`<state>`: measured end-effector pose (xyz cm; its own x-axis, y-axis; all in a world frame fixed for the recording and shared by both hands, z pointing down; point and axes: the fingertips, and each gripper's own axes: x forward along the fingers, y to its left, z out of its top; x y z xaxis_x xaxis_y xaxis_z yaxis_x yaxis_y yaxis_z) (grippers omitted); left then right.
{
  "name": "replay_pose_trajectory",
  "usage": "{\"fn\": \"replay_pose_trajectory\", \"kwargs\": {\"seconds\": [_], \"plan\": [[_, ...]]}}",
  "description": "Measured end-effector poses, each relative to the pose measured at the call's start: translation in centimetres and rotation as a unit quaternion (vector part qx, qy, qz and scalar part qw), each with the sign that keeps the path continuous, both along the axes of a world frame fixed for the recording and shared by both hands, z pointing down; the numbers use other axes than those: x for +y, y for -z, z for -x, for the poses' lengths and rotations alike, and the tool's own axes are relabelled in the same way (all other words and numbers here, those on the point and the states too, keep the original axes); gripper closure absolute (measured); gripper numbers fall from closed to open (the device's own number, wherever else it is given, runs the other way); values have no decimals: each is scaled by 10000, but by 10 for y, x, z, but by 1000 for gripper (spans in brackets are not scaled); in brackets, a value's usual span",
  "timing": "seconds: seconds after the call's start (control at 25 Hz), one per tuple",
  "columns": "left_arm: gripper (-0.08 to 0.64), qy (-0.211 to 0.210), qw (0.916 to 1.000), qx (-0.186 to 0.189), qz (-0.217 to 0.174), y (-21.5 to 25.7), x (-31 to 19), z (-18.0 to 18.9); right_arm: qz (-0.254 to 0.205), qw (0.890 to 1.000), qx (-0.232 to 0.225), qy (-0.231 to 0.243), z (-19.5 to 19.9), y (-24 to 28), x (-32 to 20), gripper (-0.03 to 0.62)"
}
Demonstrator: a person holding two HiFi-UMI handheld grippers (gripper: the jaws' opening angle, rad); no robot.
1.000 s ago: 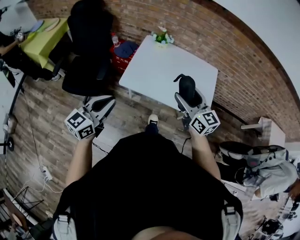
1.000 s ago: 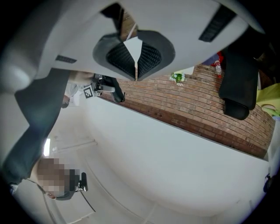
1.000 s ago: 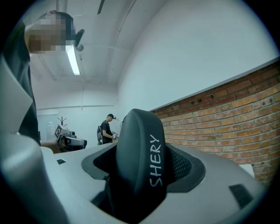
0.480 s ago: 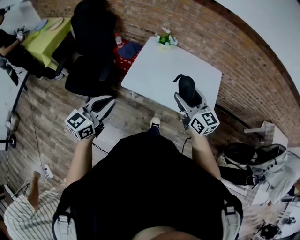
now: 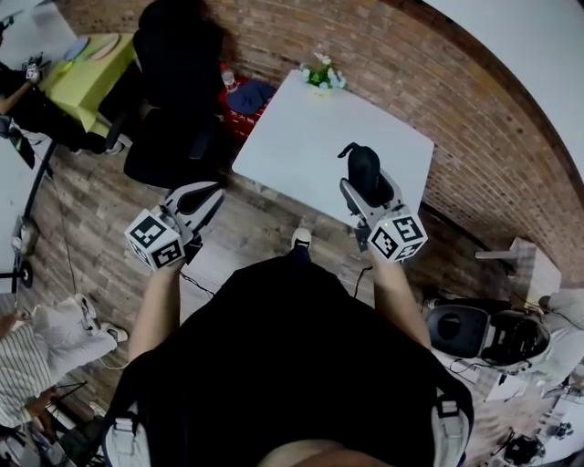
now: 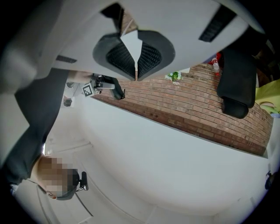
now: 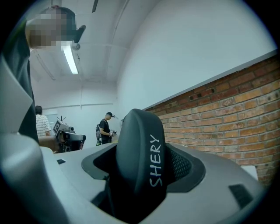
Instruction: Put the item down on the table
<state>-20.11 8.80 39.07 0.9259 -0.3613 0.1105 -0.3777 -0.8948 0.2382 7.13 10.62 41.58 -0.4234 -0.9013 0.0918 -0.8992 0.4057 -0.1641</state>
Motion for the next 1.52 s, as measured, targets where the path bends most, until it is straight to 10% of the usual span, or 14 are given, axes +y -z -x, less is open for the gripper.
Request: {"fn": "replay_pose_trajectory", "kwargs": {"seconds": [1.52], "plan": [[535,-43,9999,-120,86,-2,-81,-83,241,9996,-60,126,-64,-27,-79,244]]}}
